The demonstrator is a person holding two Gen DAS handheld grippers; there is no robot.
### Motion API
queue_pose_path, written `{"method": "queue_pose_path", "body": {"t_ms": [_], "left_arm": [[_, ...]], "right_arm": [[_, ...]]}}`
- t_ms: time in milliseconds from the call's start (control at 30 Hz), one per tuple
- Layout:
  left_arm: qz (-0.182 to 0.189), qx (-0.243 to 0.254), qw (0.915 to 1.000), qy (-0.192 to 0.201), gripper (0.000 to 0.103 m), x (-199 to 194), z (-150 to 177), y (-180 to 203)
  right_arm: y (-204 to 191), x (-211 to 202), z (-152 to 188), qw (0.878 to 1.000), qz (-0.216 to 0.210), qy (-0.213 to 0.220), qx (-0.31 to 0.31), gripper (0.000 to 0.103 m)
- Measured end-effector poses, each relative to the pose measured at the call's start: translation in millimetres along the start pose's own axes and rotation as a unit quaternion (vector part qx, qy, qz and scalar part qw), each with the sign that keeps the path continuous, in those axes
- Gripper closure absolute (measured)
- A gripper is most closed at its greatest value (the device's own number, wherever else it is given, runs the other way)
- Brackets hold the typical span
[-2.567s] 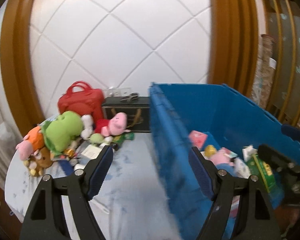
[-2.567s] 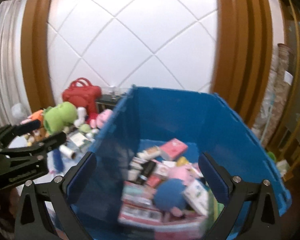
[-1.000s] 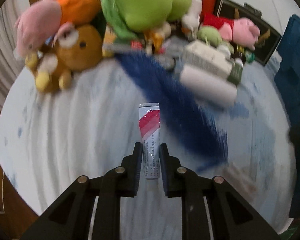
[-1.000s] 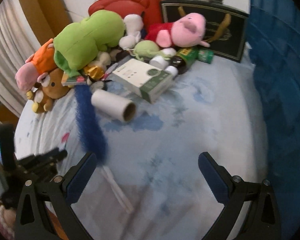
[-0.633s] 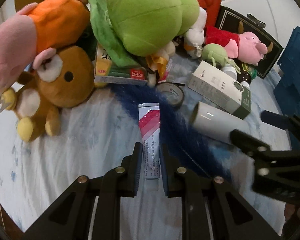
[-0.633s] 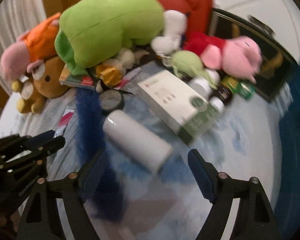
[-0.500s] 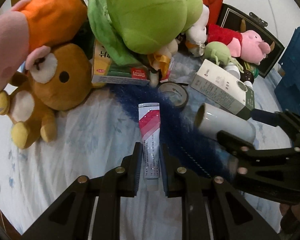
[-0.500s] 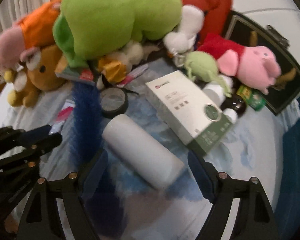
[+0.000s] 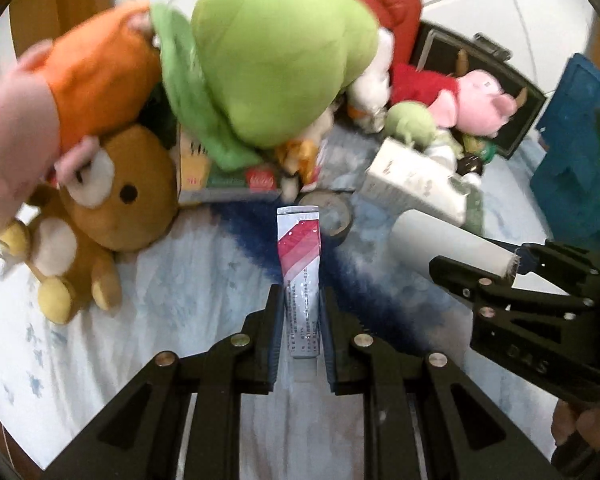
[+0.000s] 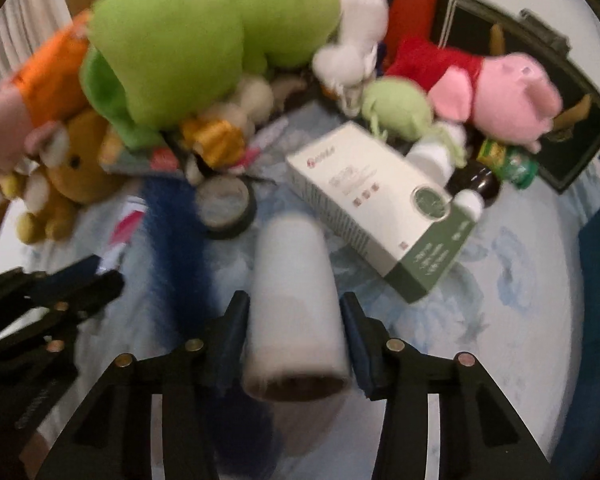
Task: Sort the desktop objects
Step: 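Grasp the white paper roll with the right tool while the left holds the tube, then carry the tube and white roll over the blue crate with both tools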
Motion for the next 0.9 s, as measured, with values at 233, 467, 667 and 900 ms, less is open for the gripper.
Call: {"method": "queue_pose_path", "body": {"t_ms": [233, 467, 667, 900], "left_arm": [[0.024, 0.032, 0.998, 0.049, 0.086, -50.9, -27.1, 36.9], [0.066, 0.078, 0.9881, 0.115, 0.086, -118.6, -63.9, 97.7], [0.114, 0.115, 0.9719, 0.171, 0.086, -186.6, -86.0, 166.9], [0.185, 0.159, 0.9421, 0.23, 0.086, -272.5, -92.8, 284.4]], "right_arm": [[3.7, -80.8, -19.2, 0.997, 0.005, 0.07, 0.011, 0.058], [31.9, -196.1, -34.0, 0.986, 0.049, 0.15, 0.051, 0.058], [57.7, -306.4, -25.9, 0.968, 0.084, 0.222, 0.08, 0.058], [106.3, -424.6, 4.7, 0.94, 0.142, 0.291, 0.103, 0.058]]}}
Point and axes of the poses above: each gripper's, at about its wrist camera, not at the fingertips, and x roughly the way its jaws point, y to its right, z to its underside, the point moved 10 cm from there along x, roughly the way its jaws point, and after that the axes turned 5 degrees about y, right-handed, at the moved point
